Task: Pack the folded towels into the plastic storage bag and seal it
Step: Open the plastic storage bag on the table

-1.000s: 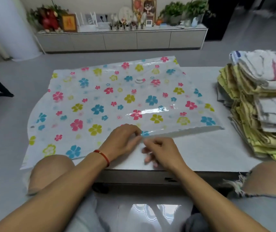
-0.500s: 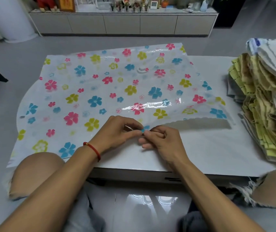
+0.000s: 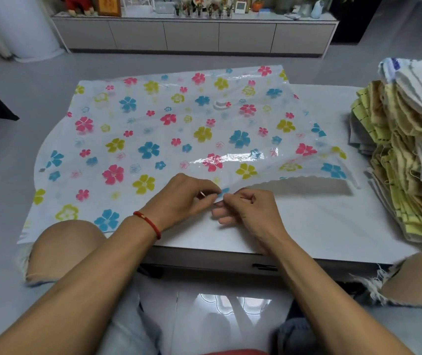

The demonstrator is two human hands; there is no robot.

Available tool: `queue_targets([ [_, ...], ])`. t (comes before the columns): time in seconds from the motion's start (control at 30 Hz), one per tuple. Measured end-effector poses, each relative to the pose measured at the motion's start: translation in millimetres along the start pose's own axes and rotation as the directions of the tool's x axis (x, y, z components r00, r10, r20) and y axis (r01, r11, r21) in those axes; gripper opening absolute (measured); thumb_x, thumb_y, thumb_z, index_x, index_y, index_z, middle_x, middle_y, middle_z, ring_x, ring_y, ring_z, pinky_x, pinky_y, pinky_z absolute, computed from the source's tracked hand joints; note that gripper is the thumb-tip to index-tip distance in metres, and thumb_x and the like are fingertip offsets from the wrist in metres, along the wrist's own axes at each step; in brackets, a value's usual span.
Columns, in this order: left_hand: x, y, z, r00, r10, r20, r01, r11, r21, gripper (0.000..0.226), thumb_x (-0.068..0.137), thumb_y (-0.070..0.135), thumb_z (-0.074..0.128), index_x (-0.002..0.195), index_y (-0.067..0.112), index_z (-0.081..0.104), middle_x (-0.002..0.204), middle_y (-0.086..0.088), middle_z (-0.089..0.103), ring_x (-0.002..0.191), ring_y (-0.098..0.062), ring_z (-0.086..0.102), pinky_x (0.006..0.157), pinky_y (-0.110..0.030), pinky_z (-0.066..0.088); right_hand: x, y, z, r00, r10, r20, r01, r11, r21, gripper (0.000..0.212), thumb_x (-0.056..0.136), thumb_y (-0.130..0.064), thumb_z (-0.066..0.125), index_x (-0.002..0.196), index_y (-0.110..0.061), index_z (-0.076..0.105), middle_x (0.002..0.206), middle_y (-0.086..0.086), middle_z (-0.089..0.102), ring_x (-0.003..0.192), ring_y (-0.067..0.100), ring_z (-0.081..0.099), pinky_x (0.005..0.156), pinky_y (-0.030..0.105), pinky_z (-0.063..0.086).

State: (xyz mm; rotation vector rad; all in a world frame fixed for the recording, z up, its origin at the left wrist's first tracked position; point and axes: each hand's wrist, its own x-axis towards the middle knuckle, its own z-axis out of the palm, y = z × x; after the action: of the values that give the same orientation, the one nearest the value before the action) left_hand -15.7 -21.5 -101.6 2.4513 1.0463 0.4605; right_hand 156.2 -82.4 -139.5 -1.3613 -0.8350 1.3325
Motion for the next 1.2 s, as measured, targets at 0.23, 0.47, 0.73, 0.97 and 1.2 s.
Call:
queue_targets([
  [0.23,8,29,9,0.998,-0.054,0.043,0.032,0.912,0.410,0.030,0.100,0.027,0.041,0.117,0.021,0.065,0.096,-0.008,0.066,0.092,-0.027,0.060,0.077,-0.041,0.048,0,-6,3,0.991,-0.054,-0.121,0.006,0.929,-0.369,0.035,0.091,-0.023,0.059,0.058,-0.010,0.058,0.042,0.001,0.059,0.035,0.015,0.051,0.043,0.023,0.040],
  [0.47,10,31,9,0.998,-0.043,0.039,0.019,0.878,0.478,0.029,0.100,0.026,0.040,0.101,0.015,0.067,0.083,-0.009,0.066,0.077,-0.026,0.059,0.075,-0.040,0.048,-3,-12,4,0.982,-0.044,-0.183,-0.040,0.901,-0.432,0.044,0.089,-0.026,0.060,0.058,0.003,0.069,0.036,0.003,0.057,0.028,0.010,0.047,0.036,0.016,0.038],
  [0.73,18,24,-6,0.959,0.131,-0.251,-0.028,0.926,0.376,0.020,0.087,0.001,0.062,0.105,0.010,0.060,0.067,-0.014,0.061,0.056,-0.033,0.056,0.052,-0.040,0.051,-13,-7,2,0.977,0.095,-0.192,-0.168,0.898,-0.406,0.030,0.080,-0.026,0.057,0.056,-0.012,0.066,0.048,0.007,0.065,0.038,0.021,0.055,0.035,0.020,0.035],
  [0.97,5,12,9,0.988,0.155,0.004,-0.143,0.897,0.418,0.039,0.094,0.009,0.044,0.130,0.020,0.053,0.094,-0.007,0.048,0.070,-0.021,0.041,0.054,-0.035,0.043,-20,-15,-8,0.985,-0.148,-0.090,0.048,0.733,-0.679,0.027,0.089,-0.029,0.060,0.074,-0.010,0.070,0.060,0.001,0.072,0.052,0.017,0.066,0.056,0.034,0.057],
  [1.2,11,10,13,0.991,0.127,-0.048,-0.093,0.893,0.441,0.054,0.088,0.029,0.067,0.138,0.018,0.050,0.111,-0.004,0.060,0.084,-0.025,0.060,0.067,-0.032,0.042,-32,-21,-13,0.779,-0.549,0.302,0.383,0.035,-0.923,0.028,0.096,-0.021,0.057,0.121,-0.024,0.068,0.129,-0.006,0.068,0.090,0.025,0.071,0.057,0.036,0.056],
])
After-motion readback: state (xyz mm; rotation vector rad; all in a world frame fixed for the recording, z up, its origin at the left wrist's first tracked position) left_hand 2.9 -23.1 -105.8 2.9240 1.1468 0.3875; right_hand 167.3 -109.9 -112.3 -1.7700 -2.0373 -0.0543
